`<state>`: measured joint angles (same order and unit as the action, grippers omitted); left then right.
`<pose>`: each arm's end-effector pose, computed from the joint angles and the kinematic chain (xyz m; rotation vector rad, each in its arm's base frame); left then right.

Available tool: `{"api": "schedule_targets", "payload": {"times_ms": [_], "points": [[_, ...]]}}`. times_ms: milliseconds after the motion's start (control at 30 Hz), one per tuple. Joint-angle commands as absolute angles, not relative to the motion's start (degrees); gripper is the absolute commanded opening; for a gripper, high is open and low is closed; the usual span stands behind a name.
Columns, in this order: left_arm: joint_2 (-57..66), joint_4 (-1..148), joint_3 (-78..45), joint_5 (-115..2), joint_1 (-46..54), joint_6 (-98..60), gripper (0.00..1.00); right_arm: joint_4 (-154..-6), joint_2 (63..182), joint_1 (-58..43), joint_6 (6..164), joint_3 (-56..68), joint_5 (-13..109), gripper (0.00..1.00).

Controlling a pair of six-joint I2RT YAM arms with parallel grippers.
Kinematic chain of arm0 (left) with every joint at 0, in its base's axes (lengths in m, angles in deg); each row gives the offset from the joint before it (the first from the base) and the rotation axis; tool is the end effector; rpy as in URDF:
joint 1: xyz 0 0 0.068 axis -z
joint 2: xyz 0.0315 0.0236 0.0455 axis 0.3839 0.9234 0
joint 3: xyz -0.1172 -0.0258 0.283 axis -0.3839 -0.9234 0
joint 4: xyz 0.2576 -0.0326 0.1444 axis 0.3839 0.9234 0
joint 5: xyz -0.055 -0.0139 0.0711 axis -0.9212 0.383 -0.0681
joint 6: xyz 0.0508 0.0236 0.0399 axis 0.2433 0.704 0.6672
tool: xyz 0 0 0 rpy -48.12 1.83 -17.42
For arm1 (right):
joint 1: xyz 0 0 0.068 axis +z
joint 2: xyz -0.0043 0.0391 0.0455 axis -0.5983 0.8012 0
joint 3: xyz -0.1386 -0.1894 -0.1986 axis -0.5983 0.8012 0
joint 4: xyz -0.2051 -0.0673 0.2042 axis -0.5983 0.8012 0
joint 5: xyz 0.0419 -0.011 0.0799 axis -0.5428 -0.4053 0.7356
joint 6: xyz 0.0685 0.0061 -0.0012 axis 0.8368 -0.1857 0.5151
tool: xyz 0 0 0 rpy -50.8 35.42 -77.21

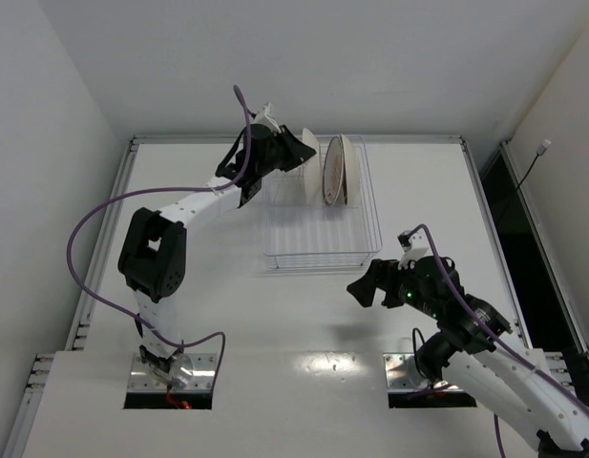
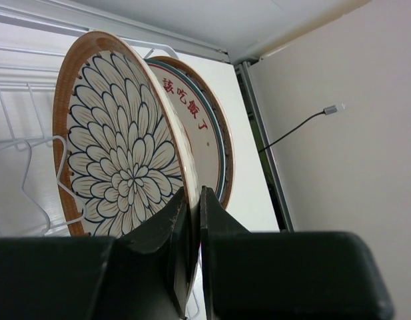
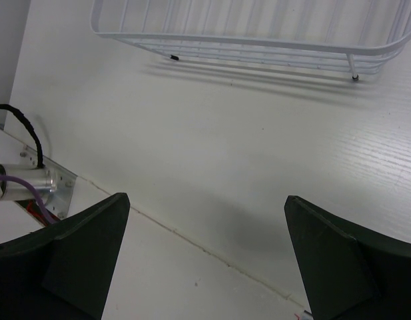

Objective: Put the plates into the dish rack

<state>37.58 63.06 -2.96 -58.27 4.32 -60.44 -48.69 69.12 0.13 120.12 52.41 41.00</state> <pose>0.4643 -0.2468 0.3231 -0.2821 1.8666 -1.1466 0.1176 0.0888 0.2548 0.0889 2.2085 0.8131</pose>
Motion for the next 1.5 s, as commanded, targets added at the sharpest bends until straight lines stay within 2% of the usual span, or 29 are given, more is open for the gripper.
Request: {"api": "schedule_targets", "payload": {"times_ms": [0, 333, 567, 900, 1467], "points": [[32.16, 54.30, 1.61, -56.82, 4.06, -60.71, 0.00, -51.52, 69.37, 0.34, 119.91, 51.95, 41.56, 1.00], [30.49, 57.20, -2.17, -53.39, 4.06, -60.18, 0.00, -51.52, 70.42, 0.34, 119.39, 51.95, 41.56, 1.00], [29.97, 52.12, -0.67, -53.39, 3.53, -60.88, 0.00, -52.05, 71.48, -0.19, 119.39, 51.95, 42.09, 1.00], [29.97, 39.82, -1.46, -55.15, 1.16, -70.38, 0.00, -52.05, 71.48, -0.19, 119.39, 51.95, 42.09, 1.00], [29.62, 36.81, -4.10, -56.82, 1.16, -73.20, 0.00, -52.05, 71.48, -0.19, 119.39, 51.95, 42.09, 1.00]]}}
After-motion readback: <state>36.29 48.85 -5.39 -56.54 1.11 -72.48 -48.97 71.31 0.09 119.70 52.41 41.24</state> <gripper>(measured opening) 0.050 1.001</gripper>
